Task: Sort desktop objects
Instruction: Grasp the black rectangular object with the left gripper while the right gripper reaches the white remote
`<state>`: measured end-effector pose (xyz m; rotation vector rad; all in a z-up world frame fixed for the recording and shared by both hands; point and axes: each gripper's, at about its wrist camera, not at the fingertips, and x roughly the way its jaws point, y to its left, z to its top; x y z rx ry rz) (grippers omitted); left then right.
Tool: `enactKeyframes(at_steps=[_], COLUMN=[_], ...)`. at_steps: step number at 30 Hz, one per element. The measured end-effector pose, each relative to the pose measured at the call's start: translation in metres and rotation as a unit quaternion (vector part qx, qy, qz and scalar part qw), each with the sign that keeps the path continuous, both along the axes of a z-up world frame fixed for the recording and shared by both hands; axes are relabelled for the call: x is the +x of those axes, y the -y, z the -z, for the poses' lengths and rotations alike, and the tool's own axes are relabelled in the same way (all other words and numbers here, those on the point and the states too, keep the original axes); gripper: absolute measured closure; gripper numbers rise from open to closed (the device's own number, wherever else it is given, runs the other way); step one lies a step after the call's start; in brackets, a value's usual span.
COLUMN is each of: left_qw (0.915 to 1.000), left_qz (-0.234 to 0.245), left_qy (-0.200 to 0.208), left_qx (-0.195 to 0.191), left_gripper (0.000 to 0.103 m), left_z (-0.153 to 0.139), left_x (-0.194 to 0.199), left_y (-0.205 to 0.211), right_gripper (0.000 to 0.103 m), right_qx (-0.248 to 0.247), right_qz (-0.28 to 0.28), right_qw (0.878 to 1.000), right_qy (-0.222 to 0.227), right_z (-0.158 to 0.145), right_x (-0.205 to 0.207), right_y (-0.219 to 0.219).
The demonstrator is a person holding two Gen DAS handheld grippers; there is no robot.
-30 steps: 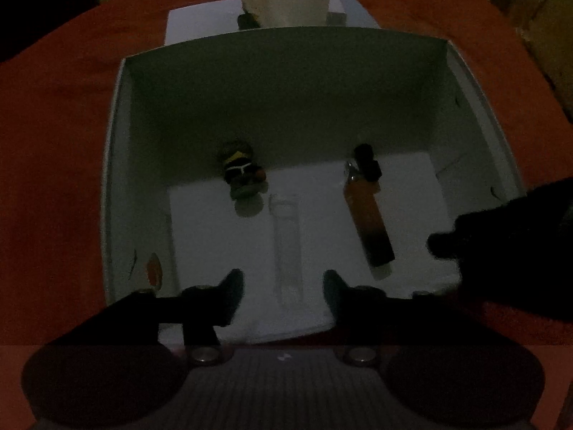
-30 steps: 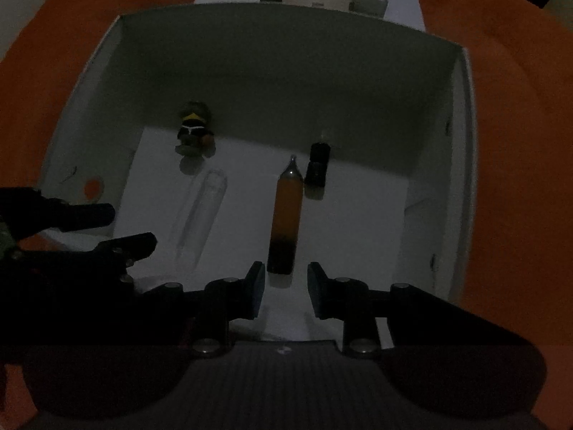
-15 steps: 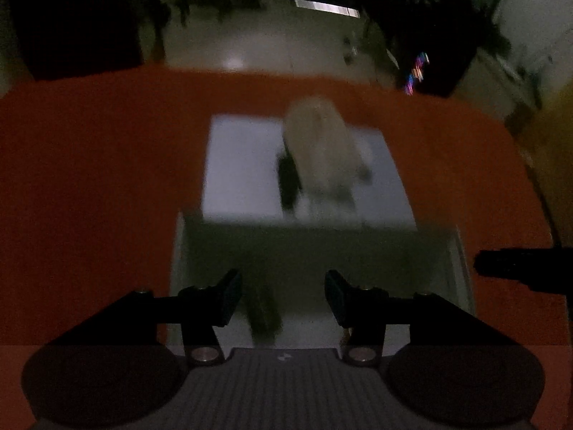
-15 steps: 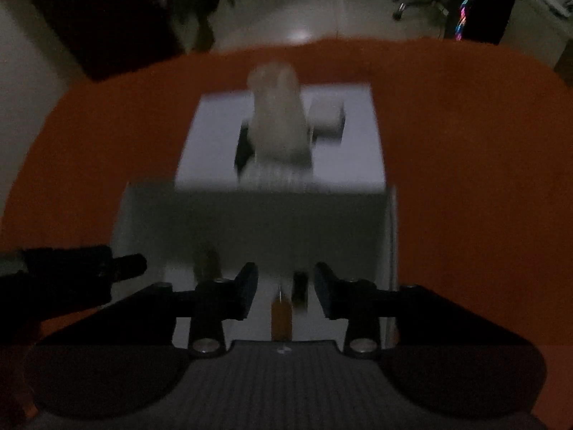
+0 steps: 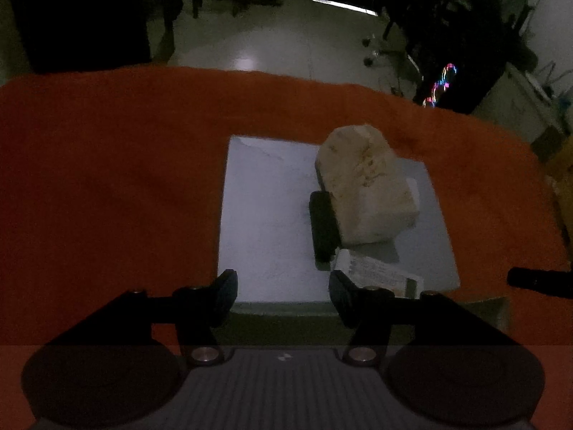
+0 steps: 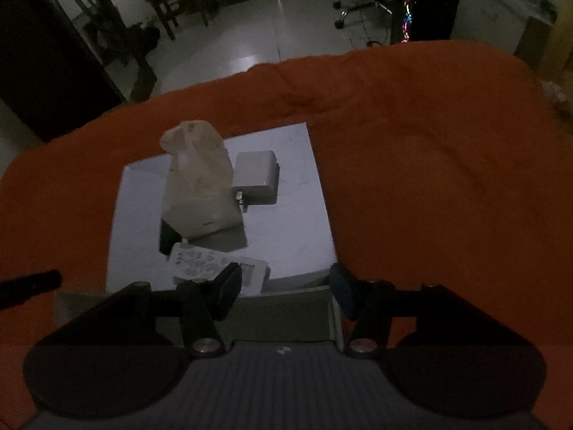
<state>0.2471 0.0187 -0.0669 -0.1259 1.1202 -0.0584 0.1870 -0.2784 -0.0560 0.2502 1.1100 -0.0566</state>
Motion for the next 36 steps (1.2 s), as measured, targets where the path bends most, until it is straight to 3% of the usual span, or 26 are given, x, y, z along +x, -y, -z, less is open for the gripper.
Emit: enactKeyframes(at_steps=[3, 7, 10, 14, 20, 23, 28, 32, 36], left_qw=[0.9995, 0.9993, 0.9995, 0.9985, 0.9962, 0.9953, 0.994, 0.992, 0.9915], left_qz=[-0.004, -0.009, 0.0, 0.006, 0.019, 0.027, 0.008, 0.003, 0.0], left_qy=[-0.007, -0.014, -0.02, -0.04, -0.075, -0.087, -0.105, -0.124, -0.13], left_qx=[-0.031, -0.032, -0.024, -0.036, -0.039, -0.032, -0.028, -0.023, -0.015], left_gripper=[0.056, 0.056, 0.056, 0.056, 0.056, 0.056, 0.057, 0.057, 0.056], left_z=[0.014, 0.03, 0.044, 0.067, 0.094, 0.1, 0.111, 0.125, 0.133], left_x=[0.022, 0.047, 0.059, 0.076, 0.095, 0.102, 0.119, 0.126, 0.13], left_y=[-0.004, -0.002, 0.007, 0.019, 0.042, 0.051, 0.05, 0.053, 0.057], right_gripper=[0.044, 0.044, 0.044, 0.044, 0.044, 0.042, 0.035, 0.018, 0.018], right_qx=[0.022, 0.053, 0.044, 0.022, -0.021, -0.043, -0.027, -0.024, -0.04], right_qz=[-0.007, -0.026, -0.097, -0.194, -0.317, -0.382, -0.476, -0.494, -0.501], right_qw=[1.0, 0.998, 0.991, 0.977, 0.942, 0.917, 0.874, 0.866, 0.862], right_qy=[-0.011, -0.034, -0.078, -0.09, -0.112, -0.105, -0.093, -0.079, -0.073], right_z=[0.012, 0.027, 0.04, 0.06, 0.093, 0.098, 0.103, 0.105, 0.11], right_x=[0.018, 0.049, 0.076, 0.095, 0.099, 0.099, 0.093, 0.095, 0.098], right_y=[0.003, 0.004, -0.013, -0.045, -0.079, -0.088, -0.096, -0.101, -0.11])
